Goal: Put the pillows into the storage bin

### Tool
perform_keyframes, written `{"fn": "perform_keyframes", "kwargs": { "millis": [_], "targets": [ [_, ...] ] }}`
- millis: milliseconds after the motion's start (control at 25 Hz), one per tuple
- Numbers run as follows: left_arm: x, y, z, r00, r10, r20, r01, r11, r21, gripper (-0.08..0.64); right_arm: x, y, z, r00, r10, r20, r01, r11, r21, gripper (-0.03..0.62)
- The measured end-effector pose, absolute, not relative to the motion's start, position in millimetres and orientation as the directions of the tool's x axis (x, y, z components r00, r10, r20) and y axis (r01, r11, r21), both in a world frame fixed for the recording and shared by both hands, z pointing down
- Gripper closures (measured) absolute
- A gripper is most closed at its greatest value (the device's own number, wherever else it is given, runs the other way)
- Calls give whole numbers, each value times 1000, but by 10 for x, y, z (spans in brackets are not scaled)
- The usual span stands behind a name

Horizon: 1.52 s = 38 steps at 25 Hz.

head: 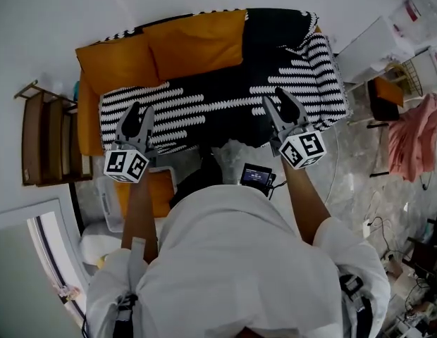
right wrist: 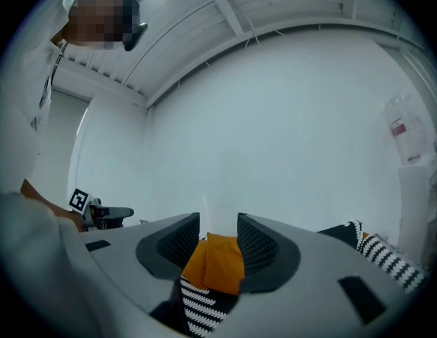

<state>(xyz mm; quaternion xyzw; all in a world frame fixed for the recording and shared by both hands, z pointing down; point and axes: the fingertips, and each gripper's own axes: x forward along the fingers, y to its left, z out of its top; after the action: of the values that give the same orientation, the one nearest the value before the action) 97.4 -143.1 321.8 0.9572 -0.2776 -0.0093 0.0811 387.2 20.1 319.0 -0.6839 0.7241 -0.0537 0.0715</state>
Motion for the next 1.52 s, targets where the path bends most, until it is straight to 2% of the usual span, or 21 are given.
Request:
{"fn": "perform_keyframes", "kwargs": {
  "millis": [240,600,800,1040,1320,1520],
  "targets": [
    [1113,-2335,3500,840,-534,96,-543,-822,174,383,4020,-680,3392,-55,-998,18,-973,50,-224,408],
    [1339,-3359,4260,826,-520,216,-560,-801,214,356,4305,-1599,4037,-20,-987,159,-964,-23,-264,376],
    [1481,-3836,4739,801,-531,276,-591,-774,226,342,4604,-2031,4604,4,-972,235,-949,-78,-307,364],
    [1649,-4457,5433,745,-561,360,-651,-728,215,316,4959,-2676,5396,-50,-957,286,-946,-46,-322,334],
    [1972,-5088,6278,682,-572,455,-704,-681,199,301,5715,-3233,6476,-37,-917,397,-926,-118,-358,318],
    [2058,-5357,6762,638,-565,523,-729,-661,176,292,6025,-3706,7114,-114,-894,433,-934,-52,-354,308]
  ]
}}
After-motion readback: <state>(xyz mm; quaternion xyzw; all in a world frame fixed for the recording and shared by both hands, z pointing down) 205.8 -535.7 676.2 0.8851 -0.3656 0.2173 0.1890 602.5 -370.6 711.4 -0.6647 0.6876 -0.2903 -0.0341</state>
